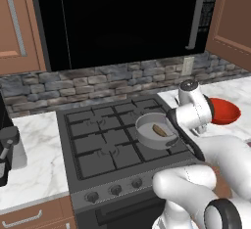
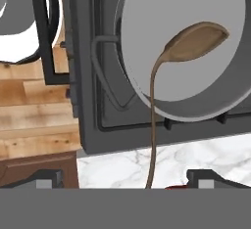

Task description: Open the cabinet and move the ladle to the pot. Then close the cabinet.

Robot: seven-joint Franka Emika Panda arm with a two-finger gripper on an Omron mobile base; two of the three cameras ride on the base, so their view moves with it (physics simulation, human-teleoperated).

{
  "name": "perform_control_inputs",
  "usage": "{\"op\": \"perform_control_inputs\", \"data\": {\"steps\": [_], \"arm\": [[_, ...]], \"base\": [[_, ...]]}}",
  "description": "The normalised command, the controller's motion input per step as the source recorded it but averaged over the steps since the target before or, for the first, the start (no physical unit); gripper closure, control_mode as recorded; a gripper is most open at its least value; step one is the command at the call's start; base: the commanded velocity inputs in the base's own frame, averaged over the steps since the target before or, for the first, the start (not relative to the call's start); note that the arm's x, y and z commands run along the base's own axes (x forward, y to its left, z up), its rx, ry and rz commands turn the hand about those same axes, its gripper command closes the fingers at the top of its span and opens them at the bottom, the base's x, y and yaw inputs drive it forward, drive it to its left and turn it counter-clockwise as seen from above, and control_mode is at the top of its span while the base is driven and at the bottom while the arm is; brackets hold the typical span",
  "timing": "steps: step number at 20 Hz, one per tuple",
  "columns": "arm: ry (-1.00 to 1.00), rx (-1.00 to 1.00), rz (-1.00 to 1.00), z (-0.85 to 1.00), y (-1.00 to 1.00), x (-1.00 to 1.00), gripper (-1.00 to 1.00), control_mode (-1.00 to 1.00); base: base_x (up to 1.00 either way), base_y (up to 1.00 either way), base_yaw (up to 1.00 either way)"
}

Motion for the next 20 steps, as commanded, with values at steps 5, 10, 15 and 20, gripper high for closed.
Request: {"op": "perform_control_inputs", "data": {"steps": [5,10,15,20], "arm": [[-0.07,0.00,0.02,0.27,0.09,-0.36,-1.00,-1.00],[-0.01,-0.01,0.08,0.38,0.17,-0.49,-1.00,-1.00],[0.17,-0.15,0.15,0.81,0.15,-0.45,-1.00,-1.00],[0.27,-0.18,0.14,0.86,0.09,-0.41,-1.00,-1.00]], "base": [[0.00,0.00,0.00],[0.00,0.00,0.00],[0.00,0.00,0.00],[0.00,0.00,0.00]]}}
